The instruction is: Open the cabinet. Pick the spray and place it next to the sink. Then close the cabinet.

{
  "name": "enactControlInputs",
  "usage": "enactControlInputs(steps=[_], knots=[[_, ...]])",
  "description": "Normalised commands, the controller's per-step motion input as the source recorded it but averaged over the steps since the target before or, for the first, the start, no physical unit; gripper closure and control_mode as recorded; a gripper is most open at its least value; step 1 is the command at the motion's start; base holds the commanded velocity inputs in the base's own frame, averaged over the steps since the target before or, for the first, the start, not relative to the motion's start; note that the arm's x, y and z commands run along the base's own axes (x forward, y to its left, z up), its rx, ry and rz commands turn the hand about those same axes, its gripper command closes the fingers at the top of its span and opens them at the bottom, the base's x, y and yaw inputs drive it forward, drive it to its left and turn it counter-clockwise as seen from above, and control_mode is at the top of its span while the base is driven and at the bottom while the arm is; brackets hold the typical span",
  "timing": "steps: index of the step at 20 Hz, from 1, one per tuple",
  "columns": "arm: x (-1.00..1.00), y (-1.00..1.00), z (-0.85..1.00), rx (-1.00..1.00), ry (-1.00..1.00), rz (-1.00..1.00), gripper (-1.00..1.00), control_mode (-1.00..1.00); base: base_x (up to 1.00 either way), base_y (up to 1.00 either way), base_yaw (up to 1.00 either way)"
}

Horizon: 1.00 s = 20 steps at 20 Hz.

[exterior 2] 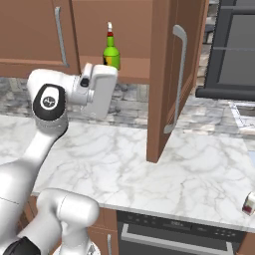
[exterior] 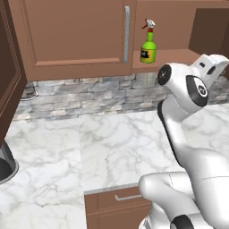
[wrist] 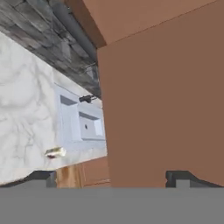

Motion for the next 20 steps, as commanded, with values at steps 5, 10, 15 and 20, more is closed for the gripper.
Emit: enactControlInputs(steps=[5,10,15,20], knots=[[0.57,0.43,-0.15,0.45,-0.3,0.0,-1.0,-1.0,0.0,0.0,0.0],[0.72,0.08,-0.37,0.42,-0.29,0.0,-1.0,-1.0,0.0,0.0,0.0],[0.29,0.0,-0.36,0.29,-0.26,0.02,-1.0,-1.0,0.0,0.0,0.0],[0.15,0.0,-0.29,0.08,-0.13,0.13,-1.0,-1.0,0.0,0.0,0.0]])
